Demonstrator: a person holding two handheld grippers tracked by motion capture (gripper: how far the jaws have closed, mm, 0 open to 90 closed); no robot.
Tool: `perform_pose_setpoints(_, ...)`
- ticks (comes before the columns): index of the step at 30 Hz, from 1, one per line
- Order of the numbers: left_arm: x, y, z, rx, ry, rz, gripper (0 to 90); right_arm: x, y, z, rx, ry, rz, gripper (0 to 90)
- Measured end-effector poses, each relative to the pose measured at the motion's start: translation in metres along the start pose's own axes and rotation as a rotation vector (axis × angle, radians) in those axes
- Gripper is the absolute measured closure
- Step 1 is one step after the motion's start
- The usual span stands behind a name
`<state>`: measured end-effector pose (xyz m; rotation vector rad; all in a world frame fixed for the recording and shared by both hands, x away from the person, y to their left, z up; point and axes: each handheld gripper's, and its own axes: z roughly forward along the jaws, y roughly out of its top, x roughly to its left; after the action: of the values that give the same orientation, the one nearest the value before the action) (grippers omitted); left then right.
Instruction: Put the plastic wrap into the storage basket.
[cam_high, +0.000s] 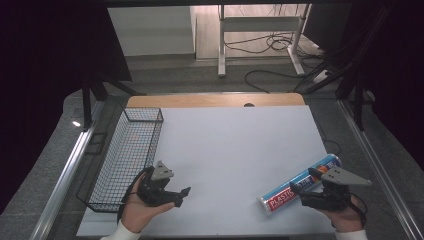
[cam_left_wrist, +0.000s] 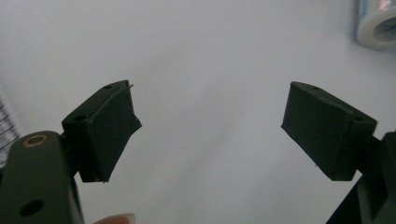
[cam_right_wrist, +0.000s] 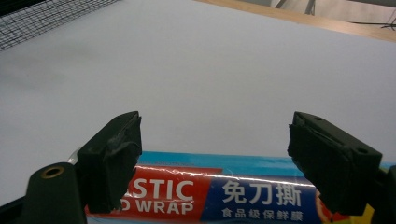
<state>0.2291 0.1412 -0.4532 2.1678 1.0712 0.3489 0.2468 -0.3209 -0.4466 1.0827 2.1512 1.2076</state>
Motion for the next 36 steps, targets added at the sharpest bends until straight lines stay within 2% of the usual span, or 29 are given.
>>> perform_pose_setpoints(1,-0.007,0.007,0.004,0.004,-0.015,0.013,17.2,-0.002,0.000,-0.002,-0.004,-0.007,0.003,18.3)
perform_pose_setpoints(2,-0.007,0.007,0.004,0.004,-0.015,0.013,17.2,-0.002,0.000,-0.002,-0.004,-0.007,0.003,18.3)
perform_pose_setpoints(3,-0.015,0.015,0.009,0.006,-0.034,0.032,17.2,-0.005,-0.002,-0.007,-0.008,-0.022,0.015,18.6)
perform_pose_setpoints(6,-0.023,0.024,0.016,0.007,-0.059,0.044,17.3,-0.009,-0.004,-0.010,-0.005,-0.037,0.015,19.1)
perform_pose_setpoints(7,-0.030,0.033,0.025,0.013,-0.087,0.057,17.4,-0.013,-0.006,-0.012,-0.003,-0.055,0.024,19.3)
perform_pose_setpoints(8,-0.030,0.033,0.025,0.013,-0.087,0.057,17.5,-0.015,-0.007,-0.013,-0.002,-0.060,0.032,19.4)
perform_pose_setpoints(9,-0.041,0.042,0.035,0.022,-0.109,0.075,17.6,-0.018,-0.008,-0.014,-0.004,-0.065,0.037,19.5)
perform_pose_setpoints(12,-0.058,0.054,0.049,0.036,-0.142,0.108,17.6,-0.023,-0.010,-0.017,-0.004,-0.083,0.050,19.5)
perform_pose_setpoints(13,-0.058,0.054,0.049,0.036,-0.142,0.108,17.7,-0.024,-0.011,-0.018,-0.004,-0.088,0.051,19.5)
perform_pose_setpoints(14,-0.067,0.062,0.056,0.038,-0.168,0.120,17.7,-0.026,-0.012,-0.018,-0.001,-0.093,0.057,19.6)
perform_pose_setpoints(15,-0.067,0.062,0.056,0.038,-0.168,0.120,17.8,-0.026,-0.012,-0.018,-0.001,-0.093,0.057,19.6)
perform_pose_setpoints(17,-0.080,0.074,0.065,0.043,-0.208,0.132,18.1,-0.028,-0.013,-0.020,0.000,-0.107,0.065,19.7)
perform_pose_setpoints(21,-0.093,0.083,0.075,0.057,-0.234,0.152,18.3,-0.031,-0.015,-0.020,0.007,-0.118,0.072,19.7)
perform_pose_setpoints(23,-0.102,0.091,0.085,0.063,-0.271,0.151,18.6,-0.033,-0.016,-0.020,0.009,-0.125,0.077,19.7)
perform_pose_setpoints(26,-0.112,0.096,0.094,0.076,-0.278,0.166,18.9,-0.035,-0.017,-0.021,0.012,-0.129,0.081,19.7)
perform_pose_setpoints(28,-0.117,0.099,0.100,0.082,-0.306,0.163,19.2,-0.036,-0.018,-0.021,0.015,-0.134,0.083,19.7)
perform_pose_setpoints(30,-0.121,0.100,0.103,0.086,-0.308,0.168,19.3,-0.037,-0.018,-0.021,0.015,-0.134,0.086,19.6)
perform_pose_setpoints(31,-0.129,0.103,0.108,0.095,-0.312,0.185,19.3,-0.038,-0.019,-0.021,0.018,-0.142,0.093,19.6)
perform_pose_setpoints(33,-0.137,0.107,0.113,0.102,-0.324,0.206,19.3,-0.038,-0.019,-0.021,0.019,-0.145,0.093,19.6)
perform_pose_setpoints(36,-0.144,0.112,0.119,0.112,-0.332,0.216,19.3,-0.039,-0.019,-0.022,0.017,-0.149,0.098,19.6)
